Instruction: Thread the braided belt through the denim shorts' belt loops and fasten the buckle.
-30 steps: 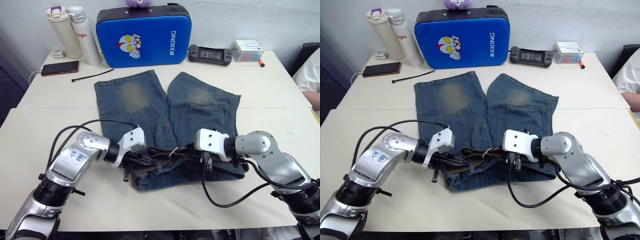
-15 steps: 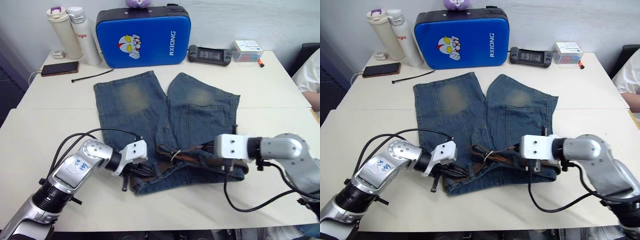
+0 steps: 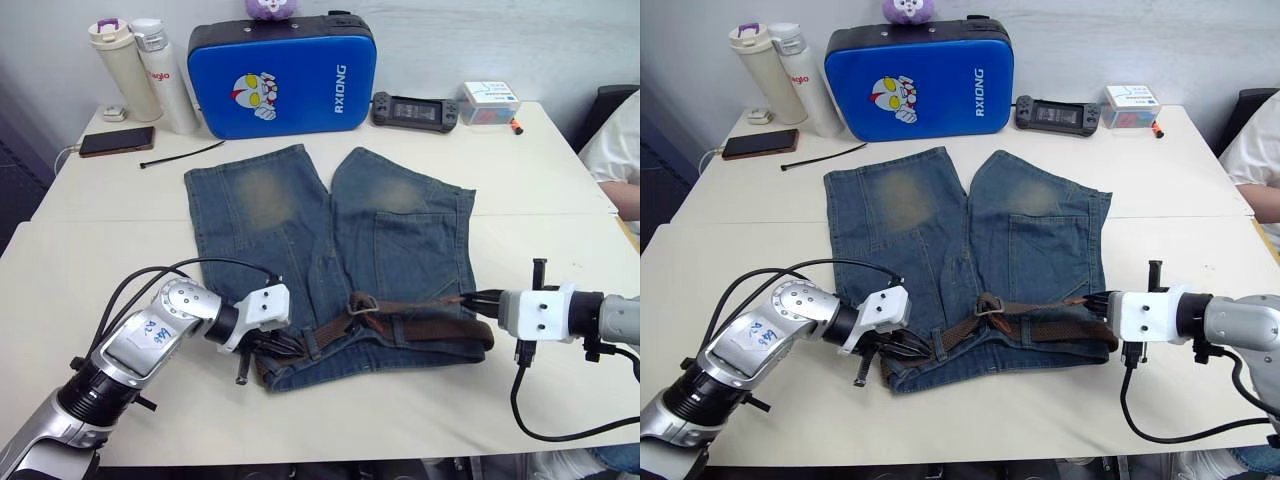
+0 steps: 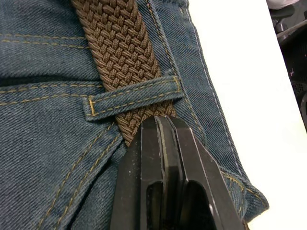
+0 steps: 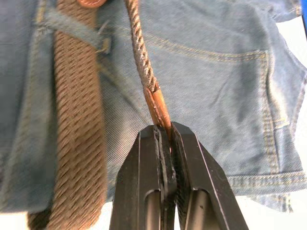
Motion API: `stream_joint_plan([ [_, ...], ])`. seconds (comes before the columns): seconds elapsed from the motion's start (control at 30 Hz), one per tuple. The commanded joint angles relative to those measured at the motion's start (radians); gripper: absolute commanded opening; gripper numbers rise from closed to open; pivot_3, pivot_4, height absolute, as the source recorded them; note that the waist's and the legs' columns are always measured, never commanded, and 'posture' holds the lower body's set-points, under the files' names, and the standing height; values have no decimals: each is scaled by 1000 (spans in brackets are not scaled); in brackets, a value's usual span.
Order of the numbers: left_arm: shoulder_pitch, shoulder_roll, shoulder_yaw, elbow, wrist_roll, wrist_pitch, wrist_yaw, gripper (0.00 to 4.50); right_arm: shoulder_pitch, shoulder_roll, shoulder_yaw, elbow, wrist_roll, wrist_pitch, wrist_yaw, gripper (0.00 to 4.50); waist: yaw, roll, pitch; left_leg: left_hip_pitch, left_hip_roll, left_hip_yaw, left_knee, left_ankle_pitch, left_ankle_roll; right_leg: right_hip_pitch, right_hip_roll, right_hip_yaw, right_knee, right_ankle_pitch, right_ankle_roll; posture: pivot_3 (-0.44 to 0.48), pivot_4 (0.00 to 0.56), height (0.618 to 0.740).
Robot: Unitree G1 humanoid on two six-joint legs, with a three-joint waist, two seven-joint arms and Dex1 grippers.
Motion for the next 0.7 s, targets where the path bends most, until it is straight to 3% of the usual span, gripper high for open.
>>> stream_joint_plan([
  [0.03,45,74,-76,31,54,14,-64,40,56,-1,-60,53,-52,-84,-35,0,0,0,0,1,0,0,0,0,0,1,0,0,0,0,0,0,150,725],
  [0.23,98,166,-145,33,155,-106,-95,40,122,44,-16,120,-222,-289,-191,0,-4,8,-6,6,1,2,-6,-1,-1,4,0,1,-4,0,-1,0,150,725],
  [0.33,138,187,-166,42,204,-156,-85,40,138,68,10,138,-315,-354,-272,0,-5,11,-11,21,1,7,-16,-1,-3,15,1,4,-9,-3,-2,0,150,725],
  [0.43,165,195,-166,63,241,-194,-67,40,146,78,20,183,-381,-398,-346,0,-10,13,-22,25,3,8,-17,-3,-6,15,1,6,-9,-7,-3,0,150,725],
  [0.7,202,165,-110,124,230,-250,-43,40,152,64,80,264,-365,-449,-390,0,-10,17,-27,55,4,16,-31,-10,-12,34,1,16,-1,-22,-7,0,150,725],
])
